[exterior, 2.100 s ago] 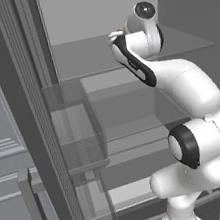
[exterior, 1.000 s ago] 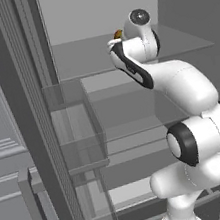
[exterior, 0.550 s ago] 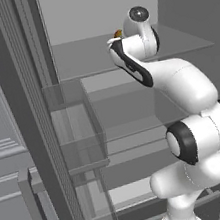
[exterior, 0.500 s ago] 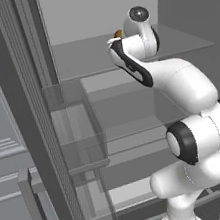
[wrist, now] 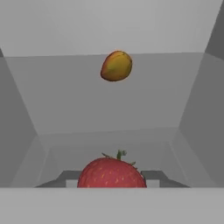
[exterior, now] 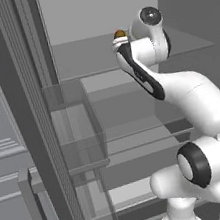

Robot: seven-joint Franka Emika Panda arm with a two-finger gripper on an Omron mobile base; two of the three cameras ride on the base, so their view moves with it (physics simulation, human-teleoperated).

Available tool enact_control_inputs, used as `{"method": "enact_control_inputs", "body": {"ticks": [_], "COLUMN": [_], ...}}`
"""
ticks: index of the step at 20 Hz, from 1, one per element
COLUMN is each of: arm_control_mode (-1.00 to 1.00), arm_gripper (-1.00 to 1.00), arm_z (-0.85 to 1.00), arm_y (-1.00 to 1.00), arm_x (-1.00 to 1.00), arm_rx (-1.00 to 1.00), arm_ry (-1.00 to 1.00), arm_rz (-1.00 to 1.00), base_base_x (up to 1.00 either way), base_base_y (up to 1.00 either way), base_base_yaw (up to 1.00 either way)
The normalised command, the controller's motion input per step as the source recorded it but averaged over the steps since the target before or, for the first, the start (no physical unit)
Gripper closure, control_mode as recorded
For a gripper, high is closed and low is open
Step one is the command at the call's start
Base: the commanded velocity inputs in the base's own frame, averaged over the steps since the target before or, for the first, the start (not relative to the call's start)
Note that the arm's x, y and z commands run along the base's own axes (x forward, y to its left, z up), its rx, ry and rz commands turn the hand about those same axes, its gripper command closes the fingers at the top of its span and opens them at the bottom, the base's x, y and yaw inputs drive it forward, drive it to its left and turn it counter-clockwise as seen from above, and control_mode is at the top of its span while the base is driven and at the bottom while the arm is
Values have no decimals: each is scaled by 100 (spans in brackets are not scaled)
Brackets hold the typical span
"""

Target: Take the strawberry from the fridge and place it on top of the pancake, located on the dining counter.

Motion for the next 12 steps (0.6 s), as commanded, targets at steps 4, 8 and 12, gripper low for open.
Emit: {"method": "enact_control_inputs", "body": {"ticks": [4,8,12], "arm_control_mode": [-100,-100,-100], "arm_gripper": [100,100,100], "arm_z": [18,11,0], "arm_y": [-43,-33,-19], "arm_x": [-100,-100,-100], "arm_rx": [12,3,0], "arm_ry": [-12,0,0], "arm_rz": [0,0,0], "base_base_x": [0,0,0], "base_base_y": [0,0,0], "base_base_yaw": [0,0,0]}}
